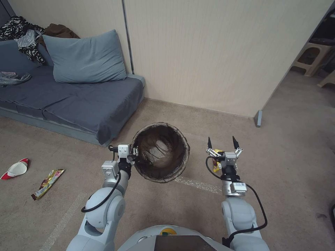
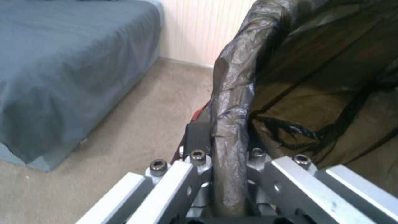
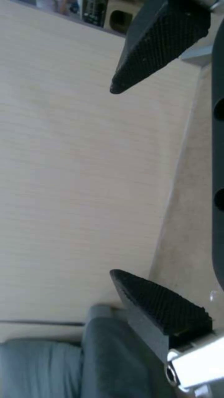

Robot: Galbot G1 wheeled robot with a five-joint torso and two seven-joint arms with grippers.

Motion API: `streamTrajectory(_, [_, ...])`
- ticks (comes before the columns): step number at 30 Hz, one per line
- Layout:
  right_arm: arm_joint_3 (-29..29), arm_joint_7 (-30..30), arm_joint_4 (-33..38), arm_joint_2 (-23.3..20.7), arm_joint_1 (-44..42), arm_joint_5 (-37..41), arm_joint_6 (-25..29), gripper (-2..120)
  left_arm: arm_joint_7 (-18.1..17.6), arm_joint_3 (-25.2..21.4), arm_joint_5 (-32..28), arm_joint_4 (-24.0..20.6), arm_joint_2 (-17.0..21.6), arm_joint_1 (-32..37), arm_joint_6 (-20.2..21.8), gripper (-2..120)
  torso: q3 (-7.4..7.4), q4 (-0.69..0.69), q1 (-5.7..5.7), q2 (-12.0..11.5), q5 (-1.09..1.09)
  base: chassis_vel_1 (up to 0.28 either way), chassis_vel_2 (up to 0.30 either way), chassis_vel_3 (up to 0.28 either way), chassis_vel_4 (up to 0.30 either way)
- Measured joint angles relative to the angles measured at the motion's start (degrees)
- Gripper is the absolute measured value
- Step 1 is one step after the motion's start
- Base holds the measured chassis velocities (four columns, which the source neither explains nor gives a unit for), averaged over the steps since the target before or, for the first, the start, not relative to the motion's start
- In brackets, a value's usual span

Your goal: Pick up the trash bin, then pick up the garbage from the floor and place it into the trash bin.

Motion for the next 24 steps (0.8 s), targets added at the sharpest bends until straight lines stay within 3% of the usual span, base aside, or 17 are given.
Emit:
streamTrajectory(5, [-0.4,1.6,-1.5,-1.1,1.5,0.8,-2.7,100,-0.1,-0.3,0.0,-0.5,0.4,-0.2,0.0,0,0.00,0.00,0.00,0.0,0.00,0.000,0.000,0.000,0.000])
streamTrajectory(14, [-0.8,5.8,-6.3,-4.4,6.1,5.5,-16.0,100,0.1,-0.9,-0.2,-1.6,1.9,-0.8,0.0,0,0.00,-0.01,0.00,0.0,0.00,0.000,0.000,0.000,0.000])
streamTrajectory(18, [-0.8,5.9,-6.6,-4.5,6.4,5.7,-16.7,100,0.1,-0.9,-0.2,-1.7,2.0,-0.8,0.0,0,0.00,0.00,0.00,0.0,0.00,0.000,0.000,0.000,0.000])
streamTrajectory(24, [-0.5,7.1,-13.0,-6.6,10.7,7.9,-27.2,100,0.3,-0.8,-0.4,-1.8,2.6,-1.0,0.0,0,0.00,0.00,0.00,0.0,0.01,0.000,0.000,0.000,0.000])
